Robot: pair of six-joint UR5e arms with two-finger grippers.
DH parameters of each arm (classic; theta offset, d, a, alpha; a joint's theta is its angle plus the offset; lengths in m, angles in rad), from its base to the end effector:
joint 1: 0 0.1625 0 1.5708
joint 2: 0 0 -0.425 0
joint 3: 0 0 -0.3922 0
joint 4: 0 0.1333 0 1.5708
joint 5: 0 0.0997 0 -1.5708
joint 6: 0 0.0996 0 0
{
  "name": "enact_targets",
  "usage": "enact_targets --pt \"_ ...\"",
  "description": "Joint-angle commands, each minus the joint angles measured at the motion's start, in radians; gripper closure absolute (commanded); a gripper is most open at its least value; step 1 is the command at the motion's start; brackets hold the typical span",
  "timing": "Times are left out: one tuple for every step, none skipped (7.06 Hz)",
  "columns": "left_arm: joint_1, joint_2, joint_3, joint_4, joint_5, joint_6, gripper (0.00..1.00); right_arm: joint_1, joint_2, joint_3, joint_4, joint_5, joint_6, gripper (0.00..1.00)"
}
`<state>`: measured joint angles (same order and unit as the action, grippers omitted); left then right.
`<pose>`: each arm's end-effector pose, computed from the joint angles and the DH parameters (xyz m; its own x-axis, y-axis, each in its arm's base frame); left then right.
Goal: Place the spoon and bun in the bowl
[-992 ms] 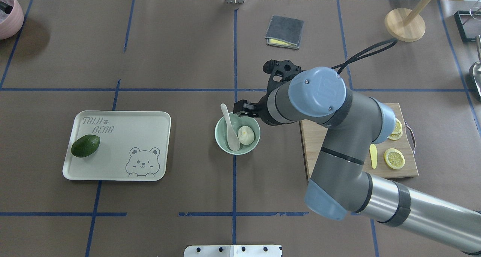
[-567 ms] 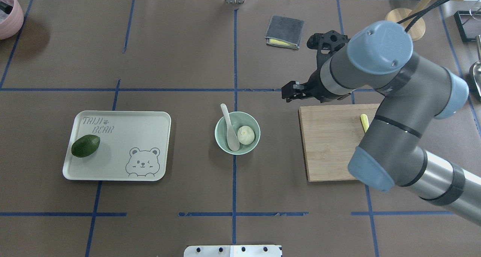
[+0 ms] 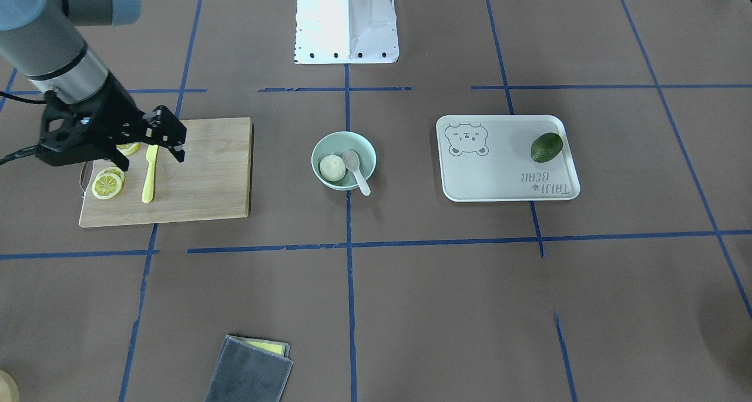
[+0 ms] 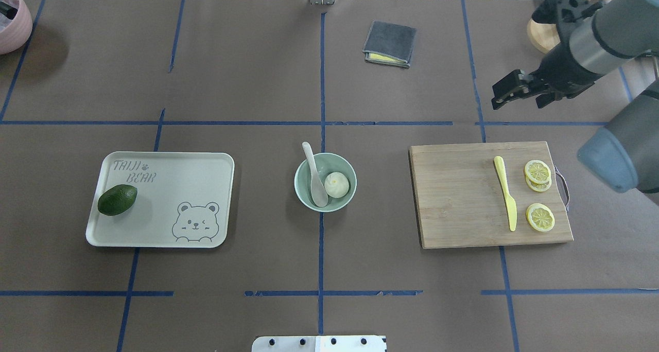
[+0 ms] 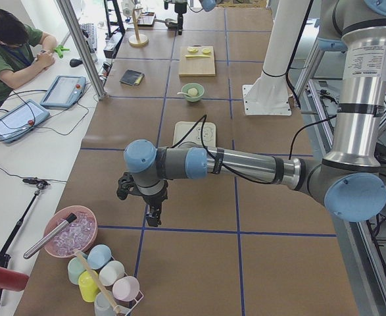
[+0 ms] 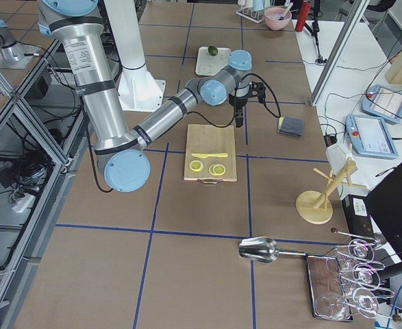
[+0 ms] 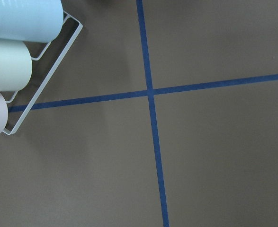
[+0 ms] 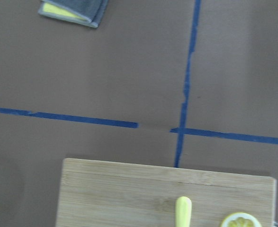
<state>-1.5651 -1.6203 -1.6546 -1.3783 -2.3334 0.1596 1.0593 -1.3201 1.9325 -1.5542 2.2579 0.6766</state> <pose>-0.0616 -0.5054 0.6126 0.7132 0.1224 -0.6902 -0.1206 0.9914 0.0512 -0.2092 -0.5159 0.3524 0.6310 -0.1073 0.7683 0.0009 0.9905 0.1376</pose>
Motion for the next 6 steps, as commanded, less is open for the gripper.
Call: enact_targets --pt "-0.001 0.013 0.002 -0.001 -0.001 0.008 0.00 0.153 -0.124 -0.047 0.002 0.084 -0.255 0.00" --pt "-0.001 0.013 0.004 -0.001 0.000 0.008 0.00 0.238 -0.143 -0.113 0.003 0.129 -0.367 0.00" --pt "-0.001 0.013 0.002 -0.001 0.000 0.008 0.00 0.310 -0.169 -0.175 0.005 0.171 -0.479 0.00" --pt "-0.001 0.013 0.001 -0.001 0.000 0.008 0.00 0.396 -0.172 -0.249 0.002 0.192 -0.593 0.00" --pt "-0.001 0.013 0.001 -0.001 0.000 0.008 0.00 0.445 -0.183 -0.306 -0.001 0.193 -0.697 0.00" --pt "-0.001 0.011 0.001 -0.001 0.000 0.006 0.00 0.480 -0.189 -0.361 0.000 0.193 -0.772 0.00"
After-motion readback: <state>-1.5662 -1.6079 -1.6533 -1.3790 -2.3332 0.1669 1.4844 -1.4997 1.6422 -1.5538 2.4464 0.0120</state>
